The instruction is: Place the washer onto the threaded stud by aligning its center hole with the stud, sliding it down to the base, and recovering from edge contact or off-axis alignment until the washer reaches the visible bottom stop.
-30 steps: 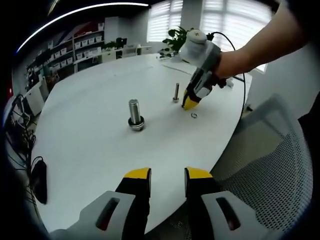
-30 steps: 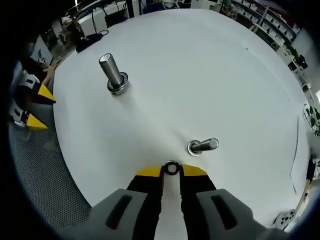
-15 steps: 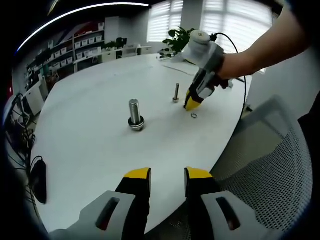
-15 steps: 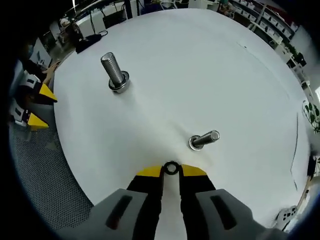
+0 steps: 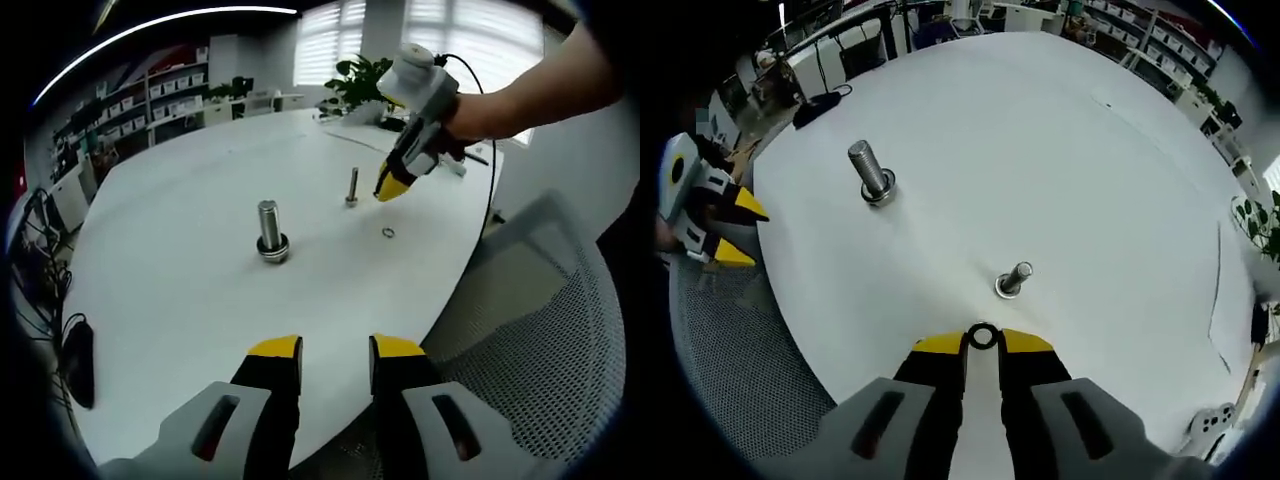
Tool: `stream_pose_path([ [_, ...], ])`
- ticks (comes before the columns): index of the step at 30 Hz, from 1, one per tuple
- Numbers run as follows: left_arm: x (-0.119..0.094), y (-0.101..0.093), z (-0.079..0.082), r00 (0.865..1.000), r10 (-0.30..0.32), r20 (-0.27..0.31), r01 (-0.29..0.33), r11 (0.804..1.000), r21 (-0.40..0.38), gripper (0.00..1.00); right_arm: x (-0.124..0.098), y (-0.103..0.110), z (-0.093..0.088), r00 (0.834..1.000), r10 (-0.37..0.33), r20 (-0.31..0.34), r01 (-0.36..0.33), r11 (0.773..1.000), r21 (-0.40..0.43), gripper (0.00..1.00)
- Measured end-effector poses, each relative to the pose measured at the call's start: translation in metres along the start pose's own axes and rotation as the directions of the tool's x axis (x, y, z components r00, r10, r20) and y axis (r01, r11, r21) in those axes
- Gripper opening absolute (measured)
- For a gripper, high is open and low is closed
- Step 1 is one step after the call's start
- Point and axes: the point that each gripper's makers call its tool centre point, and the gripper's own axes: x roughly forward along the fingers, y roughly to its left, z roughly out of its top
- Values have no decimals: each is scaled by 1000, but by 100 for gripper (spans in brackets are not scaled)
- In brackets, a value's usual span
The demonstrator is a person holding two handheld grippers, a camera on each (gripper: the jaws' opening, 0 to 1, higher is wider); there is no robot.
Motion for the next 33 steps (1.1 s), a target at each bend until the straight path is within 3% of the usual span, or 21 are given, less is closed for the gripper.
stream_pose_path([
  [17, 0, -1, 0, 1000, -3, -3, 3, 1000, 4, 25, -22, -13, 39, 993, -49, 104, 53, 998, -42, 15],
  [33, 0, -1, 0, 1000, -2, -2, 2, 1000, 2, 25, -9, -18, 39, 996, -57, 70, 62, 995, -72, 15],
])
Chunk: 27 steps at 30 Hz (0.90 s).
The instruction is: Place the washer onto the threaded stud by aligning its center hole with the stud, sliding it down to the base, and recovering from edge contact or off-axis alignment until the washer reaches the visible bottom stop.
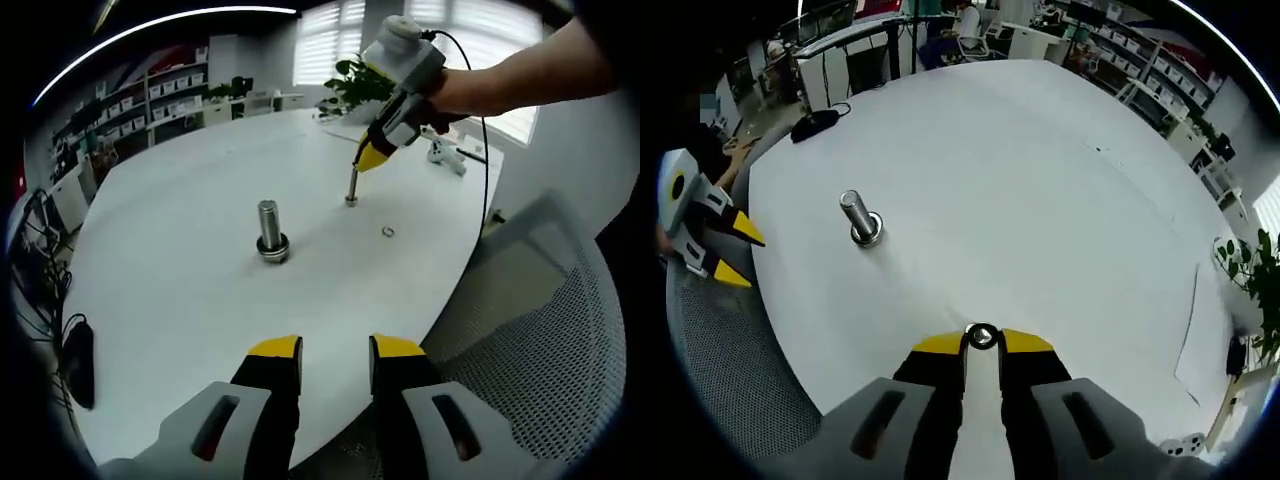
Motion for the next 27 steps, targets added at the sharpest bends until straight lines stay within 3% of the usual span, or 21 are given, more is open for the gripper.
stream_pose_path([
  [21, 1, 0, -1, 1000, -2, -3, 2, 1000, -2, 25, 13, -1, 0, 1000, 4, -26, -5, 1000, -28, 15],
  [27, 0, 0, -1, 1000, 0, -4, 0, 1000, -3, 25, 22, -3, -3, 999, 19, -39, -19, 1000, 1, 15],
])
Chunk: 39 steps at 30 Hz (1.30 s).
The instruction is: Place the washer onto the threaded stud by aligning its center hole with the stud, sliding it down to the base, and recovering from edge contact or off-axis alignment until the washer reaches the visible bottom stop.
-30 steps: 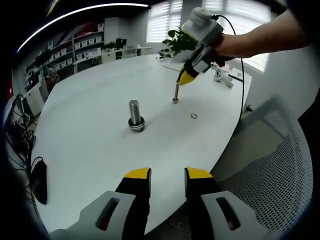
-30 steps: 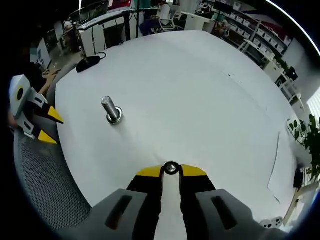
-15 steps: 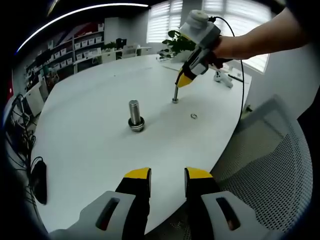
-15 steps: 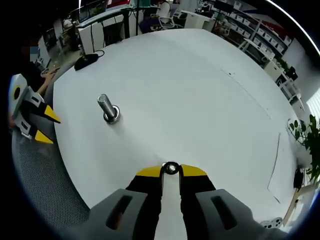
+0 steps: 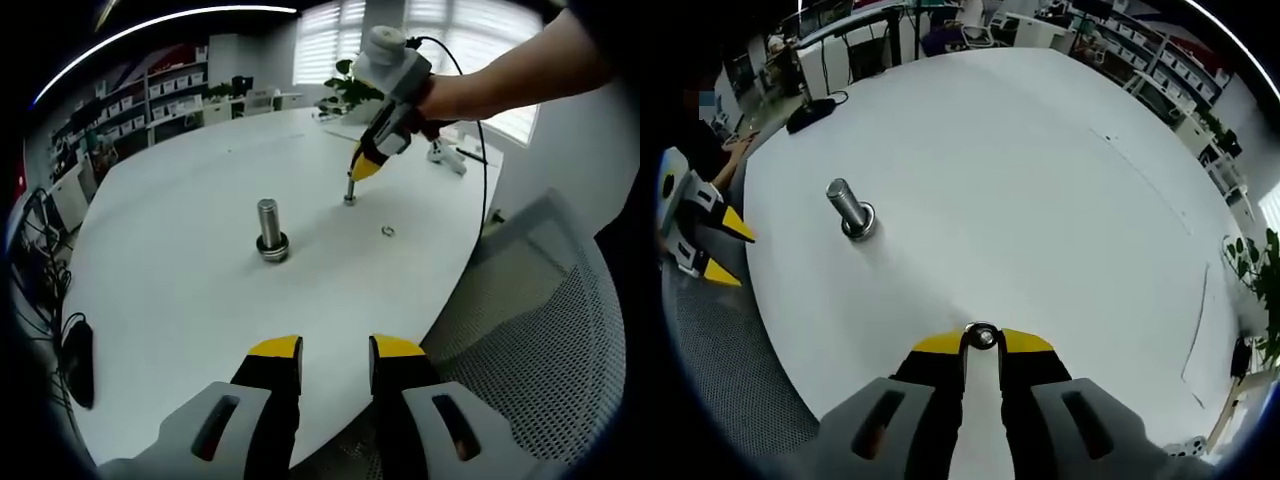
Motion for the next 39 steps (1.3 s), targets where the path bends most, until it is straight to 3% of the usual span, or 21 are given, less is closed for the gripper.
stream_pose_path([
  [13, 0, 0, -2, 1000, -1, -6, 1, 1000, -6, 24, 22, 2, -15, 998, 29, -63, -29, 1000, -4, 15],
  [39, 1, 1, -5, 1000, 5, -24, -5, 1000, -7, 24, 21, 3, -25, 997, 40, -68, -38, 999, 23, 18],
])
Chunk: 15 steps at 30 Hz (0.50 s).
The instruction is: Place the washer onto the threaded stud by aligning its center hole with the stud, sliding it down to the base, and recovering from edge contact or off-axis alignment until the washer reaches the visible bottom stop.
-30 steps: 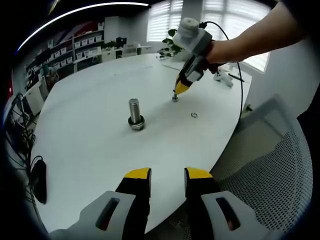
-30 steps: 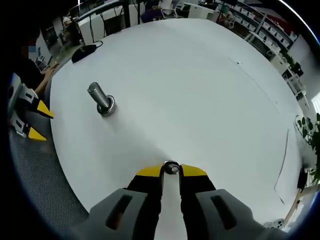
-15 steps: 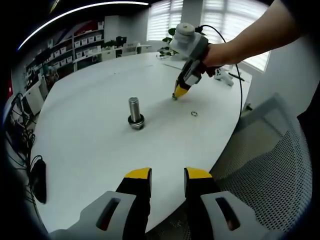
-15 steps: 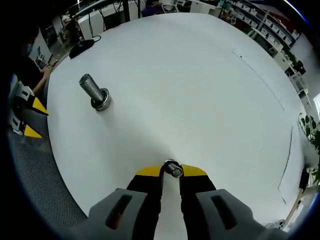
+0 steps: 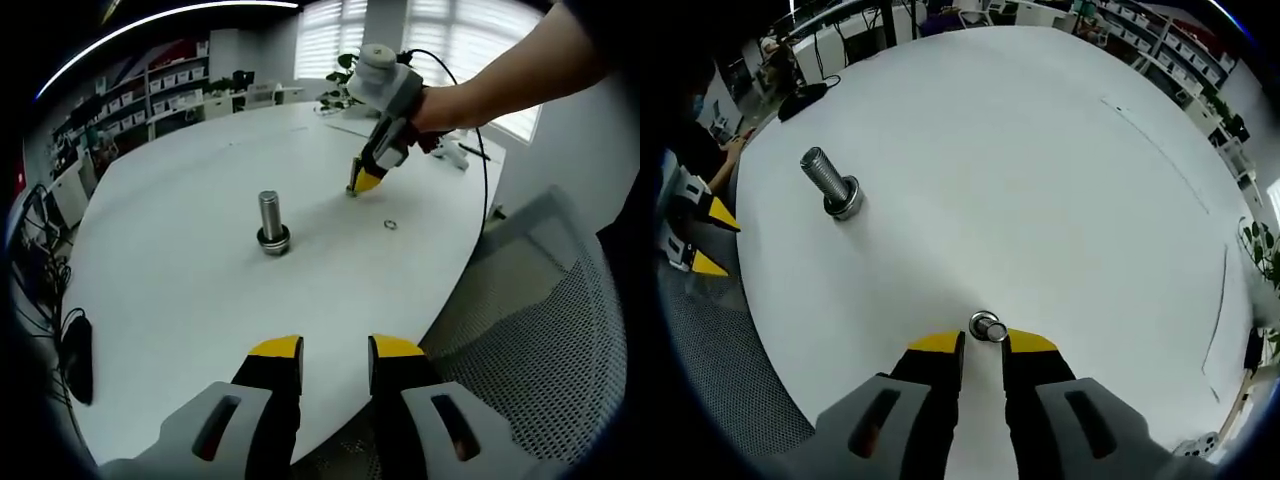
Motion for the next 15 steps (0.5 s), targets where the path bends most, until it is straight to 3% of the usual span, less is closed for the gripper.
stream_pose_path([
  [15, -1, 1, 1, 1000, 3, 4, -3, 1000, -4, 24, -8, 23, -27, 1000, 25, -5, -24, 999, 30, 22],
])
